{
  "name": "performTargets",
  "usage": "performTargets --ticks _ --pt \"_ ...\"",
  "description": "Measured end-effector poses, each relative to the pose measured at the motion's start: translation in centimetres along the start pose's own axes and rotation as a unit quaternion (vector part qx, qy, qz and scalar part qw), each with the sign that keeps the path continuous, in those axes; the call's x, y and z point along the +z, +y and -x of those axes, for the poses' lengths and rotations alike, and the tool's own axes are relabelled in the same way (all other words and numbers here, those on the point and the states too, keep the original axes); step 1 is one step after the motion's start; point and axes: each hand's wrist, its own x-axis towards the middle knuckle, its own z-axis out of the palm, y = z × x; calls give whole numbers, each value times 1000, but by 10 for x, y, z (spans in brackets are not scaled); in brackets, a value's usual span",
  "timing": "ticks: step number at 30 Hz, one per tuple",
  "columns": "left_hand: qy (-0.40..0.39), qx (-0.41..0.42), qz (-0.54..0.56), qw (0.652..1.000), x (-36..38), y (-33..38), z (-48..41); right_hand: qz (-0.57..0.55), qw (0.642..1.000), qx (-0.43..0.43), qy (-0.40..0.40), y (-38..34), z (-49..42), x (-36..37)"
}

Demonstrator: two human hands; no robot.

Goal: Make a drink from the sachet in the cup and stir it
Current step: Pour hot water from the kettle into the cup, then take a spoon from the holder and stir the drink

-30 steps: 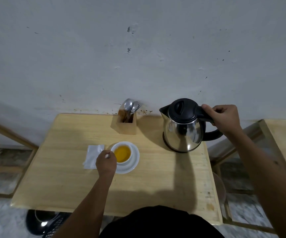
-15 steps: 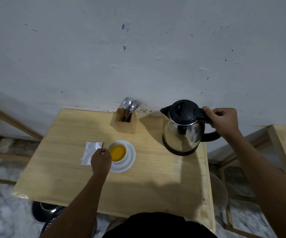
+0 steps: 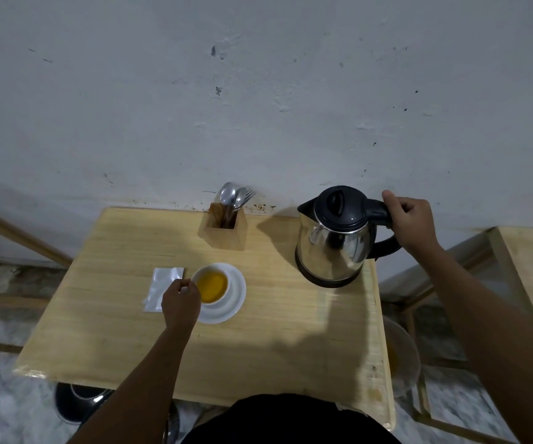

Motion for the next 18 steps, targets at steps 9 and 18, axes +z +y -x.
performTargets --ticks 9,18 --pt "-57 5 -26 998 -6 1 -8 45 986 68 146 -22 38 26" --pt "-193 -24 -22 981 -27 -2 -35 145 950 -220 170 -82 81 104"
